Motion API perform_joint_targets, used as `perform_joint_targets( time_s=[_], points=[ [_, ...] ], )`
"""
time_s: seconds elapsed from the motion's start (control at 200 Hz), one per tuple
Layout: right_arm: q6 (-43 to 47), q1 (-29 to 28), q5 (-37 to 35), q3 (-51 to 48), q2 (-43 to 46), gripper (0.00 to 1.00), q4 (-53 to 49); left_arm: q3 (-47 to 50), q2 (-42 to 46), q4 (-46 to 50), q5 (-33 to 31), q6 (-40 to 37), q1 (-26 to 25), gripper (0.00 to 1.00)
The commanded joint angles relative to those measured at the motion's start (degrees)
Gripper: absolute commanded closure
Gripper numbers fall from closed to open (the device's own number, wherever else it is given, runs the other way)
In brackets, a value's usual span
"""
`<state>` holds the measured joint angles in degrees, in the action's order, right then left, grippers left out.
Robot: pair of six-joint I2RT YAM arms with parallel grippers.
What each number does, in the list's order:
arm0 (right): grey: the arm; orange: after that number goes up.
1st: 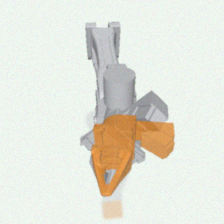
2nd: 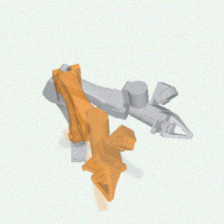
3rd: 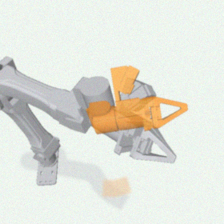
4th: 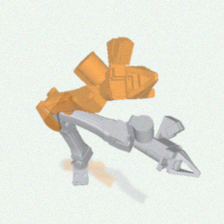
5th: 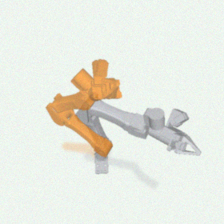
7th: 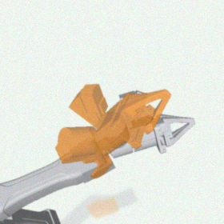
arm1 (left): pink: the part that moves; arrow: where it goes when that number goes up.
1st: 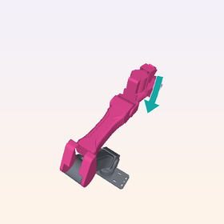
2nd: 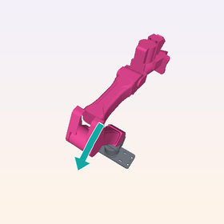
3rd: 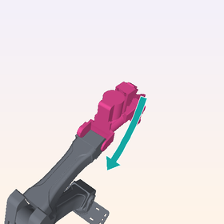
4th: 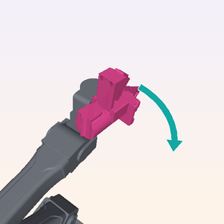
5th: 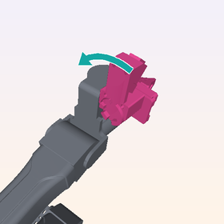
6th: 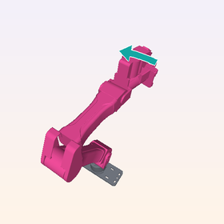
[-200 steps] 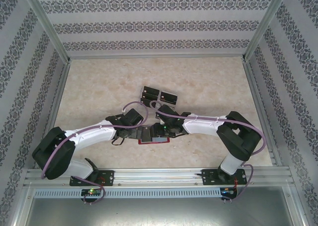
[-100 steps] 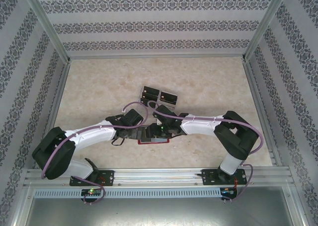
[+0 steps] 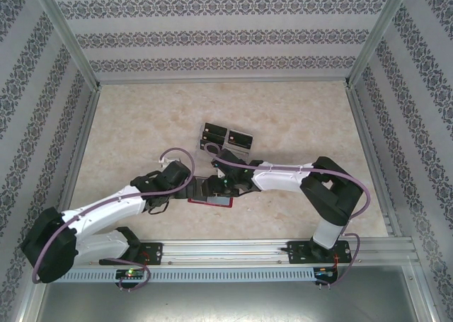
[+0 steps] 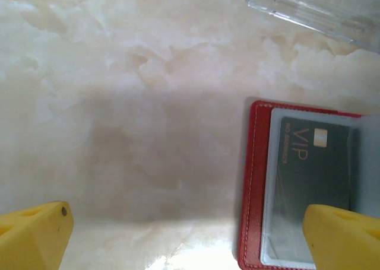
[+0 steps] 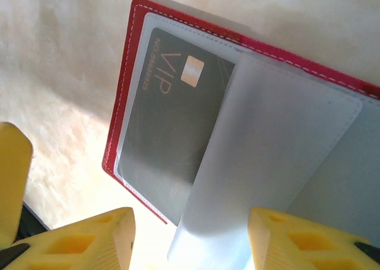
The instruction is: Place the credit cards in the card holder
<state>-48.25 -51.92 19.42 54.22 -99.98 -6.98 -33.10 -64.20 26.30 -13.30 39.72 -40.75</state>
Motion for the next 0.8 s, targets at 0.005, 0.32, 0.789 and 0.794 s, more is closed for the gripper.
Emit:
perform_joint_targets(
  time_s=[0.005,0.32,0.789,0.794],
  points=[
    [-1.38,-0.46,0.67,1.57,-1.09,0.47,1.05,1.77,1.85,-1.77,0.59,0.57,0.41,0.00],
    [-2.21,-0.54,0.96,1.69,-0.30,0.48,3.34,3.73,1.92,-3.34,1.97,2.18,0.41,0.00],
    [-1.86,0.04,-7.66,0.48,6.41,0.47,-4.69,3.71,-1.44,-5.74,2.74,2.30,0.41,0.00],
    [-1.85,0.05,-7.74,0.42,6.48,0.47,-4.79,3.68,-1.45,-5.74,2.75,2.34,0.41,0.00]
  ],
)
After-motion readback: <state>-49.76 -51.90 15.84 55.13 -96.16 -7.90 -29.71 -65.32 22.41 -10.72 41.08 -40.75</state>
